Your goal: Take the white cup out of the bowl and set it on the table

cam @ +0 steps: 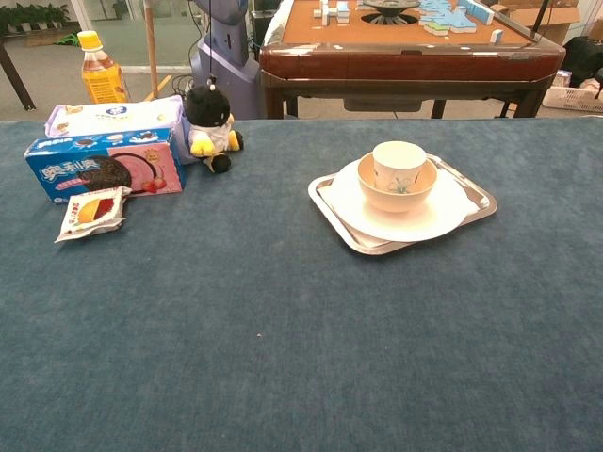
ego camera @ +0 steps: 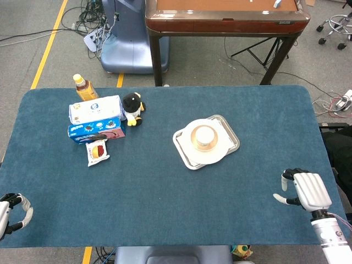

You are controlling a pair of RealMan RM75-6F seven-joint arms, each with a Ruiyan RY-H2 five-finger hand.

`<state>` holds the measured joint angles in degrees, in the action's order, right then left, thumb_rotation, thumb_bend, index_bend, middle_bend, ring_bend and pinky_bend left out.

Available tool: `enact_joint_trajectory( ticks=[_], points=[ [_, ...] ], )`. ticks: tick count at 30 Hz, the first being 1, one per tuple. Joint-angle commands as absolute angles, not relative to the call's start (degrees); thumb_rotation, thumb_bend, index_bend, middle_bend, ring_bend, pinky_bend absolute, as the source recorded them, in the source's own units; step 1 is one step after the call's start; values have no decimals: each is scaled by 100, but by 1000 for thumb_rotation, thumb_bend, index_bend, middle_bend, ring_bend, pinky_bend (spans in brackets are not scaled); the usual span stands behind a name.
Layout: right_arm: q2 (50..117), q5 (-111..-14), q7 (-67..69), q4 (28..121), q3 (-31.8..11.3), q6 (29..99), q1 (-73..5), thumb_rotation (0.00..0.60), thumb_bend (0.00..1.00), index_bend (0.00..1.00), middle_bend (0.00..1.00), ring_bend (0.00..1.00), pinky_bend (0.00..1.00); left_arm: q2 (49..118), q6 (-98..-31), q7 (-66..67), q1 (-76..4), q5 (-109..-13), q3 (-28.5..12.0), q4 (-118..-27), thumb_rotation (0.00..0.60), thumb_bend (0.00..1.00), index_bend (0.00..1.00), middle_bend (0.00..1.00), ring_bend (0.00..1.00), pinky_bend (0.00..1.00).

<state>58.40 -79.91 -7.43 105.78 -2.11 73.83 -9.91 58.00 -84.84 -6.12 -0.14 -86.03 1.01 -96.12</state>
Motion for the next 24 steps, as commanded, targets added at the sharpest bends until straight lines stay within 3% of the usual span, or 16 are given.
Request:
enact_joint_trajectory(
  ticks=[1, 17, 20, 24],
  points=[
    [5843, -8000, -745, 10579, -208, 7385, -991, 600, 114, 707, 523, 423, 458, 5801, -8480, -614, -15, -8597, 98, -9613, 600, 557, 565, 495, 334, 450],
    [5909, -8136, -601, 10607, -321, 7570, -1008, 600, 114, 707, 512, 417, 458, 5818, -8439, -610, -14, -8546, 100, -9582, 600, 557, 565, 495, 334, 450],
    [5980, -8205, -484, 10567, -392, 7590, -1065, 600, 113, 707, 445, 346, 448, 5821, -8452, -603, -4, -8554, 107, -9580, 600, 557, 565, 495, 334, 450],
    [5891, -8206, -636, 10586, -519, 7380, -1292, 600, 111, 707, 347, 236, 312, 5823, -8485, -580, 10, -8568, 108, -9593, 600, 557, 565, 495, 334, 450]
  ],
)
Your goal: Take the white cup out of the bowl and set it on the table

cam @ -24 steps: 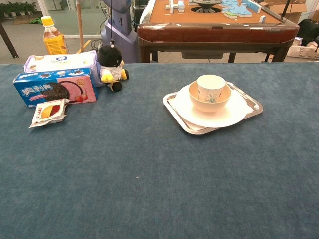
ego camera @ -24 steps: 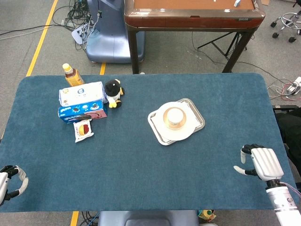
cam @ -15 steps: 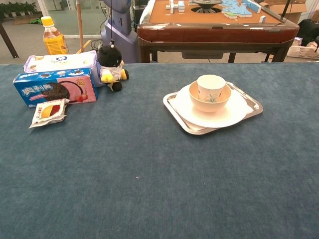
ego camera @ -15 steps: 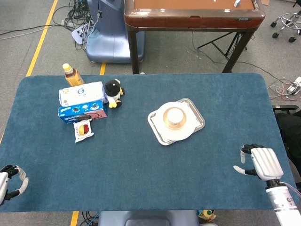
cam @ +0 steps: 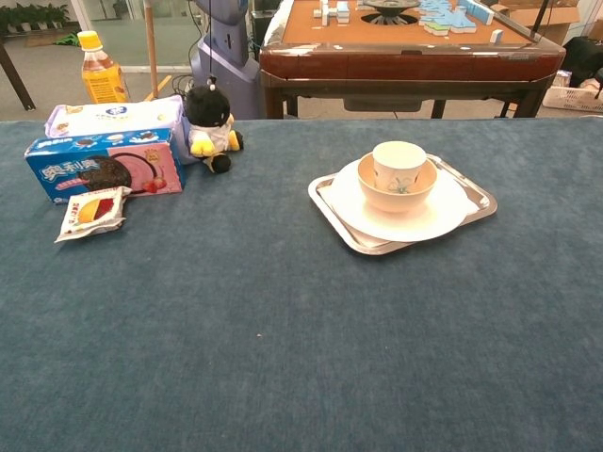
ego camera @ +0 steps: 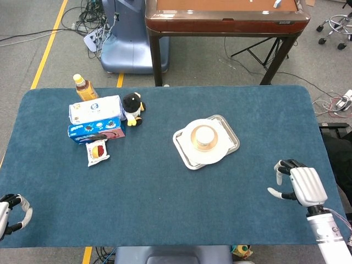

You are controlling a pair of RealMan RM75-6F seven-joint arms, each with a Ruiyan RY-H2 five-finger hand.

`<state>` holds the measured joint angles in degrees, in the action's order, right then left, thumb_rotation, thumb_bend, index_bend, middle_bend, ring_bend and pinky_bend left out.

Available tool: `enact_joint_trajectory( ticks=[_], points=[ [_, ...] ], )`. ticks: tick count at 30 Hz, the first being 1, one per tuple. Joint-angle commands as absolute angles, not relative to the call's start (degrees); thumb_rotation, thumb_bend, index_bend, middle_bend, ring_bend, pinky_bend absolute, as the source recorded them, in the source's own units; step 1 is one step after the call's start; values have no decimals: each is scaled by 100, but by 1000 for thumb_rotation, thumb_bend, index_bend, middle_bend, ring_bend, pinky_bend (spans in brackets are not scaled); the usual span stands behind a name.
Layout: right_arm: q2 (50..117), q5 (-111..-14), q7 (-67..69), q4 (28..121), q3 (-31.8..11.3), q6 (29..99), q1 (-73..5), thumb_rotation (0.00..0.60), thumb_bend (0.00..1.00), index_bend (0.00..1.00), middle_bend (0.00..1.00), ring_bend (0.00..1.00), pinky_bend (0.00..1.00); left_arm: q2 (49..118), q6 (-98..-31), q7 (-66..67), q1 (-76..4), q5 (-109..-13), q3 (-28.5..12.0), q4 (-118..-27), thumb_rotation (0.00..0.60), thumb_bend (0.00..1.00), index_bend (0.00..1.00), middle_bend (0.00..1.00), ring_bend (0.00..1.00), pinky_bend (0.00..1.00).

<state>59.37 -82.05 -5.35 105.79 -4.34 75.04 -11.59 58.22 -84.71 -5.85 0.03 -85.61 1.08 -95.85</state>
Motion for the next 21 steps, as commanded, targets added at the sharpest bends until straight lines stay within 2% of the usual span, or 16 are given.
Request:
enact_joint_trajectory(
  ticks=[1, 4, 7, 15, 17, 21],
  points=[
    [5870, -8192, -651, 10596, -547, 7302, -1354, 600, 108, 707, 323, 205, 258, 5822, -8496, -578, 15, -8573, 109, -9596, 600, 557, 565, 495, 334, 450],
    [5797, -8140, -700, 10619, -645, 7031, -1579, 600, 95, 713, 273, 138, 158, 5825, -8506, -569, 22, -8574, 110, -9600, 600, 557, 565, 495, 334, 450],
    [5838, -8082, -927, 10547, -759, 6857, -1796, 600, 93, 715, 239, 93, 114, 5827, -8489, -562, 18, -8561, 109, -9596, 600, 557, 565, 495, 334, 450],
    [6290, -7889, -1239, 9977, -1078, 6358, -2464, 600, 92, 715, 201, 60, 101, 5834, -8481, -556, 17, -8565, 112, -9590, 600, 557, 565, 495, 334, 450],
    [6387, -7829, -1397, 9816, -1114, 6206, -2624, 600, 93, 709, 160, 34, 100, 5834, -8483, -563, 19, -8560, 108, -9589, 600, 557, 565, 495, 334, 450],
    [6570, -7612, -1703, 9643, -1189, 5882, -2944, 600, 120, 629, 91, 0, 100, 5826, -8475, -586, 18, -8536, 99, -9589, 600, 557, 565, 495, 334, 450]
  ],
)
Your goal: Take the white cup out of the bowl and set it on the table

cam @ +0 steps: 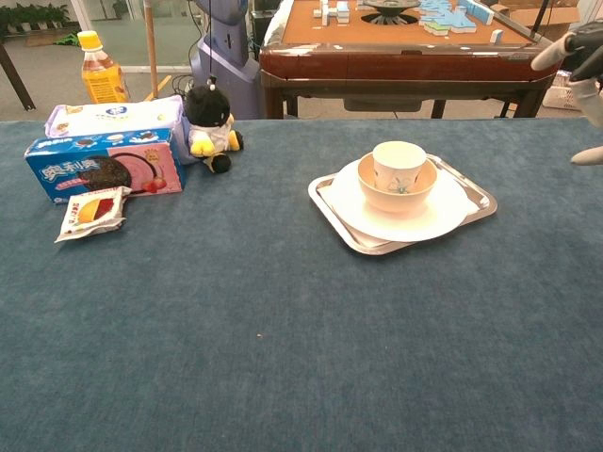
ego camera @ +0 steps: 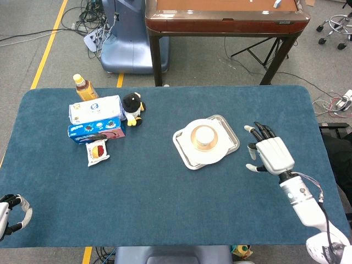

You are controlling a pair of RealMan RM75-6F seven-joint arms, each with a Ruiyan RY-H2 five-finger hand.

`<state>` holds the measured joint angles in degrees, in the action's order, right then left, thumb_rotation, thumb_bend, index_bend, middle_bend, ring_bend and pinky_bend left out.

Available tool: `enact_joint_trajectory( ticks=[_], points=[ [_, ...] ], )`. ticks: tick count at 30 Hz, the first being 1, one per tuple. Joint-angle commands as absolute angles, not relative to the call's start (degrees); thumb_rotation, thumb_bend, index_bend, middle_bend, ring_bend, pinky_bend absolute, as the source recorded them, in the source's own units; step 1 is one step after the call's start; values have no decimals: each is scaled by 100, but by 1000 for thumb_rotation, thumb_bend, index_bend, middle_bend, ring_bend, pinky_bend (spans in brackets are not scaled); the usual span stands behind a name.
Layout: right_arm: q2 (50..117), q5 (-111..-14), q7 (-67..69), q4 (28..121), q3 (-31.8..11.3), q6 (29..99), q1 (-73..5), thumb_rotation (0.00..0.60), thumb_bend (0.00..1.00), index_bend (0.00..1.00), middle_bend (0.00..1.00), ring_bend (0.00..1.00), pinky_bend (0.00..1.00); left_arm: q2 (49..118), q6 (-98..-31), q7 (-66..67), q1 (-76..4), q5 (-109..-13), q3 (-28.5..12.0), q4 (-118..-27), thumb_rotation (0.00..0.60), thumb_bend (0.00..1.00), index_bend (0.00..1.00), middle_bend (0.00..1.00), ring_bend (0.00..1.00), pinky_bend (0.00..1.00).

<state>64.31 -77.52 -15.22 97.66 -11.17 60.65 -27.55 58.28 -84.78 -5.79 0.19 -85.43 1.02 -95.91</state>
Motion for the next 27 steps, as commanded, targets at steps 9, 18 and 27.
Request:
enact_joint_trajectory(
  ticks=[9, 18, 27],
  points=[
    [7075, -7162, -2186, 9245, -1349, 5428, -3589, 600, 285, 567, 63, 0, 100, 5803, -8466, -668, 21, -8517, 91, -9569, 600, 557, 565, 495, 334, 450],
    [7595, -6713, -2527, 8711, -1387, 5132, -4073, 600, 327, 549, 55, 0, 100, 5788, -8441, -730, 15, -8510, 90, -9552, 600, 557, 565, 495, 334, 450],
    [8038, -6353, -2811, 8189, -1302, 4928, -4437, 600, 327, 449, 17, 0, 94, 5765, -8459, -802, 27, -8497, 78, -9541, 600, 557, 565, 495, 334, 450]
  ],
)
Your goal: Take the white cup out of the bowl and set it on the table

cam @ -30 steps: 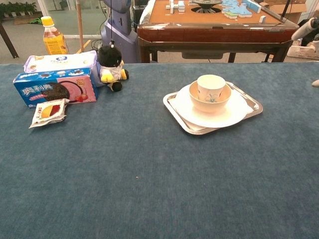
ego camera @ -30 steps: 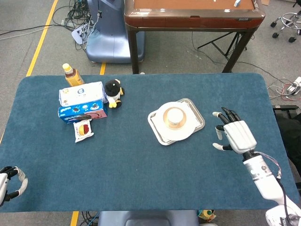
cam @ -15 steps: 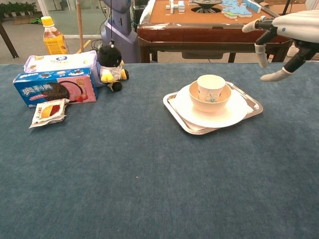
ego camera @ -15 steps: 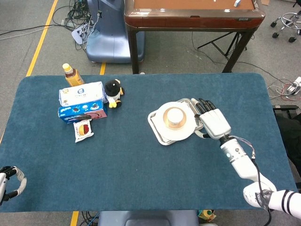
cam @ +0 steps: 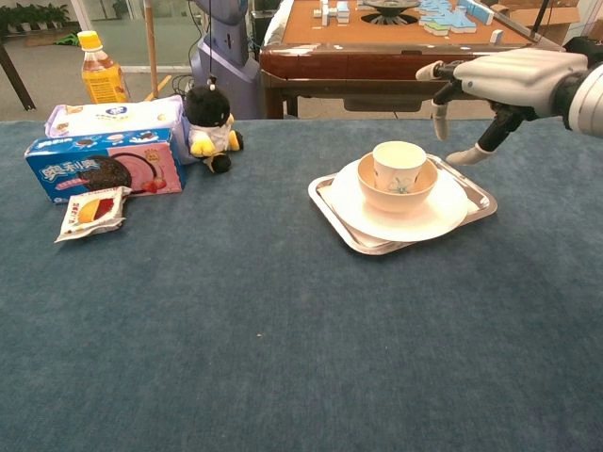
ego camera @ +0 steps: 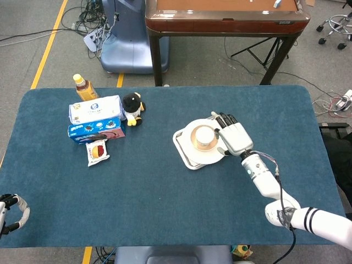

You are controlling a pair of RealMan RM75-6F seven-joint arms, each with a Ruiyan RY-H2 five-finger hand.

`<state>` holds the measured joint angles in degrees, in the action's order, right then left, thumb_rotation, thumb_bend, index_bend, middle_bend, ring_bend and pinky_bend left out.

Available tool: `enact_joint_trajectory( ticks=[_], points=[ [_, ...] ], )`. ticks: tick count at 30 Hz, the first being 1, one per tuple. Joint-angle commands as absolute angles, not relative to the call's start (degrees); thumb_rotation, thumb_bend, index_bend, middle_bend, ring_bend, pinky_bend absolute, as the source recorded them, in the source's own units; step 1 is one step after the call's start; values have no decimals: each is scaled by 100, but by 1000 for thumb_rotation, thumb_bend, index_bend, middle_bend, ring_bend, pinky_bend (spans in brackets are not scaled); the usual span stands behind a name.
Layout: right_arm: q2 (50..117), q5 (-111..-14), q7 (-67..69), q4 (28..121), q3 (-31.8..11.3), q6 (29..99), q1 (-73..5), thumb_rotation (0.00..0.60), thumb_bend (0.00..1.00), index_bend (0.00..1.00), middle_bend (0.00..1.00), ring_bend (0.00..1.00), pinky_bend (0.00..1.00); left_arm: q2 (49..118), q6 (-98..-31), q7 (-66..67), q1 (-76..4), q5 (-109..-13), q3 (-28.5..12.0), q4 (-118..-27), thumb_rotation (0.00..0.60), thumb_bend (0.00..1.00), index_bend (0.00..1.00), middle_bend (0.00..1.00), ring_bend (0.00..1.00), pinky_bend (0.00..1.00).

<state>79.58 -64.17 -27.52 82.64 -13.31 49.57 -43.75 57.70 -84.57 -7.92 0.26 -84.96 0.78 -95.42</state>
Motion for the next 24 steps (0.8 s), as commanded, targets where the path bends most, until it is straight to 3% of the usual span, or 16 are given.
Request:
enact_joint_trajectory(
  ticks=[1, 24],
  points=[
    [8069, -6320, -2829, 8160, -1297, 4917, -4462, 600, 327, 443, 15, 0, 93, 5762, -8460, -808, 28, -8499, 78, -9541, 600, 557, 565, 495, 334, 450],
    [8497, -5648, -3234, 7602, -1084, 4789, -4876, 600, 327, 413, 0, 0, 84, 5722, -8523, -880, 66, -8531, 82, -9557, 600, 557, 565, 495, 334, 450]
  ],
)
